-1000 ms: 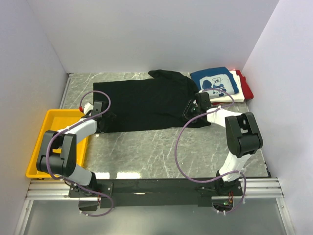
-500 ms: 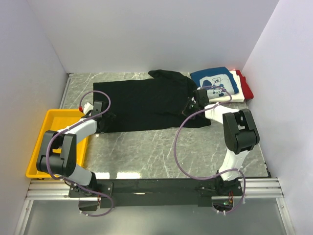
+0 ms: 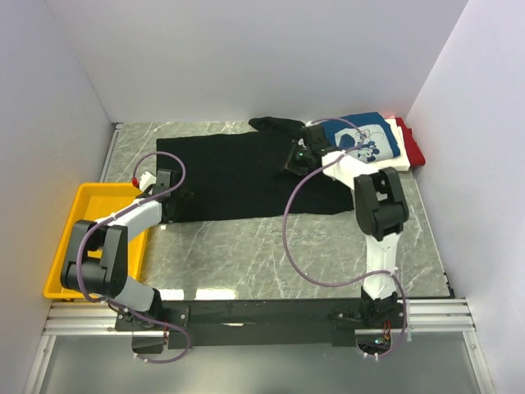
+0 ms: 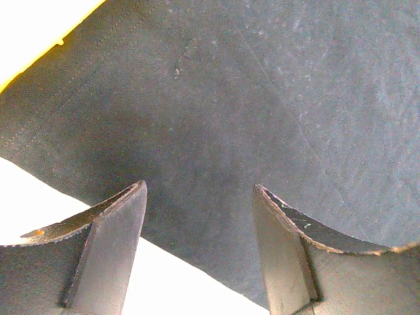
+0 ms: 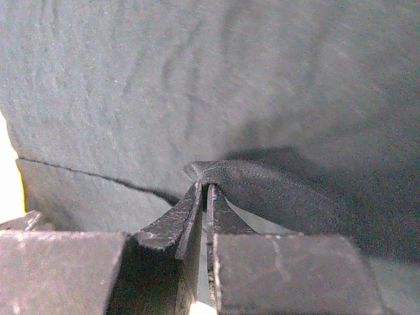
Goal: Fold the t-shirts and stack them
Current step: Fold the tshirt
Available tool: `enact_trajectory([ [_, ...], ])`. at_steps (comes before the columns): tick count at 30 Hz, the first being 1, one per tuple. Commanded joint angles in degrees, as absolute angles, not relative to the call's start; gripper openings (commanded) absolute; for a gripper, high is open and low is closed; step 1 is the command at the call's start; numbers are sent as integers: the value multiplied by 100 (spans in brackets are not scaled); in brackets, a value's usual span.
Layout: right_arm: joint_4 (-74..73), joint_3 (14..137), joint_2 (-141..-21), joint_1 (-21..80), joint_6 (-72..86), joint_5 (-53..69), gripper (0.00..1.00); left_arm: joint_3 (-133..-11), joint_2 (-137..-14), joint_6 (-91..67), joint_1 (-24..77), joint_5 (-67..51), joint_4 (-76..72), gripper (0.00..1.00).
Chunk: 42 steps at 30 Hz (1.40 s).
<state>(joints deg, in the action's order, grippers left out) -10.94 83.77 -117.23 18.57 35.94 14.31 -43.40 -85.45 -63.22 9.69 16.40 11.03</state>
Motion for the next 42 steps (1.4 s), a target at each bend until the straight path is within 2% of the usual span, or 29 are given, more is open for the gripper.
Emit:
enact_trajectory([
  [1,-1467,9155,-12136,2074,3252,1214,7,-4342,-8288,-6205,967,1705,1081,70],
  [2,-1590,9280,-12233,2092,3174,1178,9,-4350,-8279,-6188,967,1714,1090,70],
  [6,-1793,9772,-12541,2127,2971,1178,28,-4333,-8209,-6152,967,1731,1125,70],
  [10,-1793,9957,-12525,2145,2751,1222,44,-4324,-8183,-6144,967,1732,1125,70],
  [14,-2003,10318,-12542,2136,2532,1222,51,-4333,-8165,-6161,967,1723,1151,70],
  [23,-1881,9986,-11972,1960,2478,1125,55,-4324,-8112,-6126,967,1732,1160,70],
  [29,-1452,8230,-10830,1609,3048,1054,54,-4263,-8051,-6152,967,1845,1239,70],
  [33,-1108,6597,-9610,1380,3366,941,53,-4140,-7910,-6257,958,2012,1344,70],
  [39,-958,5029,-8158,976,3753,915,53,-3973,-7673,-6678,949,2443,1704,69],
  [42,-976,4379,-7411,704,3779,756,57,-3850,-7576,-6837,949,2689,1863,67],
])
